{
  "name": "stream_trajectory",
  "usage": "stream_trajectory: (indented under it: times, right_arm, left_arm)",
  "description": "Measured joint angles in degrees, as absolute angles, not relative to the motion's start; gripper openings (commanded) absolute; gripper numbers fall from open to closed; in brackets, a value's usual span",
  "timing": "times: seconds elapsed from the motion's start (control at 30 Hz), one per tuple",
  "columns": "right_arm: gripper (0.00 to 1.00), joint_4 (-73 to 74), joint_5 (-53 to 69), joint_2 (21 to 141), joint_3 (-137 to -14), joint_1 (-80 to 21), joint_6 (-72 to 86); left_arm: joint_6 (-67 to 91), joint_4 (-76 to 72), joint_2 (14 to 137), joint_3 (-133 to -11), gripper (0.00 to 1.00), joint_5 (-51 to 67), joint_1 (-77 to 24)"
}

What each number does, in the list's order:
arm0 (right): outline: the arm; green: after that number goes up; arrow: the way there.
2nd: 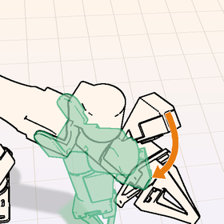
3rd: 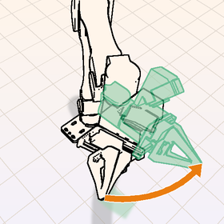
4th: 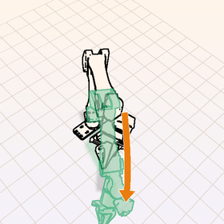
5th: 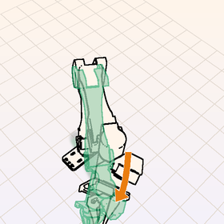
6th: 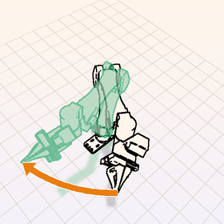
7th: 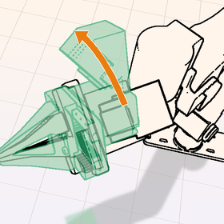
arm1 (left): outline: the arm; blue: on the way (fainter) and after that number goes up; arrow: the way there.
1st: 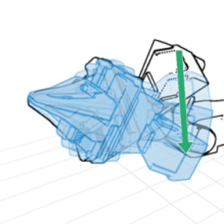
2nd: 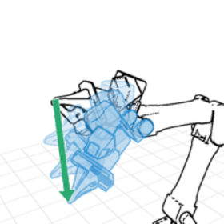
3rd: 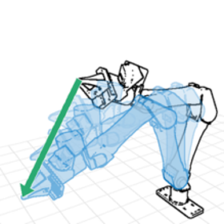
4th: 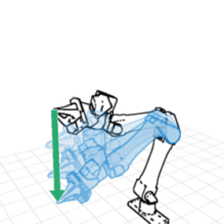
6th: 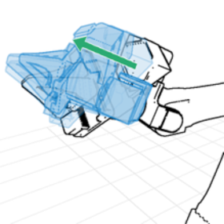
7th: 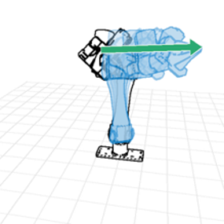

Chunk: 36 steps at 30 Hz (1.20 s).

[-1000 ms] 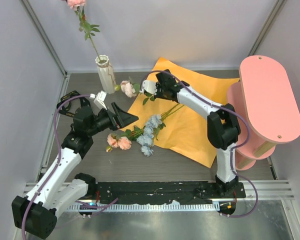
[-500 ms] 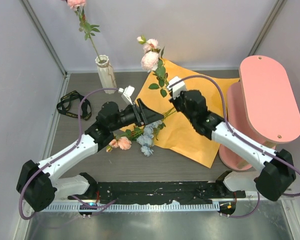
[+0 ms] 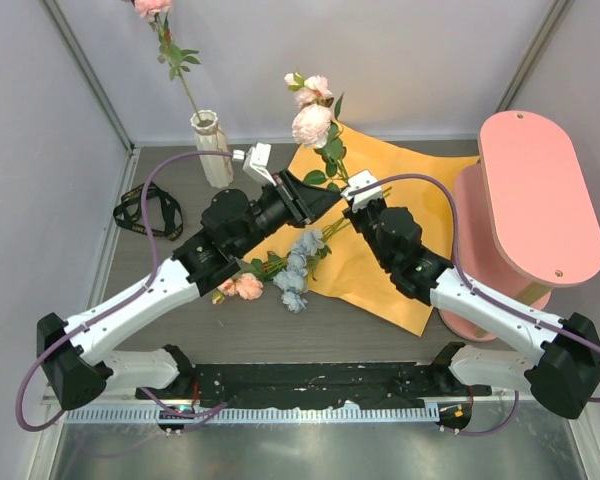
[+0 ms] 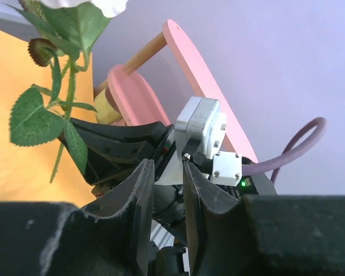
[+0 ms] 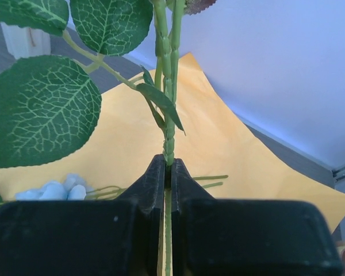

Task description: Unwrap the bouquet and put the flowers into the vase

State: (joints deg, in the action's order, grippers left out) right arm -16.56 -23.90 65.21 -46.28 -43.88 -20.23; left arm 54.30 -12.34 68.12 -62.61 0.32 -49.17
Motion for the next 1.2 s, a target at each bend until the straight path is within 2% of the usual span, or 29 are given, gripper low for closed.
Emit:
stream_trajectory:
  times: [0.37,0.53,0.83,1.03,1.2]
  right_arm:
    - [0.01,-17.54,-23.51,64.84,-46.28,-44.95,-19.92]
    - [0.01,-17.54,-23.22,64.84,-46.28,-45.19,-19.99]
    - [0.01,-17.54,-22.35,64.84,-46.28,-45.28,-20.01]
    - [0.01,-17.58,-22.02,64.82,-46.28,-45.28,-19.99]
    - [0.01,-17.58,-21.91,64.71,-46.28,-45.28,-19.92]
  left_arm:
    - [51.77,-9.21,78.98,-70.08,0.31,-6.02,-49.10]
    - [49.58,-7.31,81.43,-72.27,0.27,-7.51,-49.10]
    - [45.91,-3.53,81.36,-74.81,0.30,-11.64,-48.84]
    - [45.58,-0.51,81.65,-77.91,0.36,-12.97,-48.62]
    - [45.93,1.04,81.76,-78.52,0.36,-13.52,-48.62]
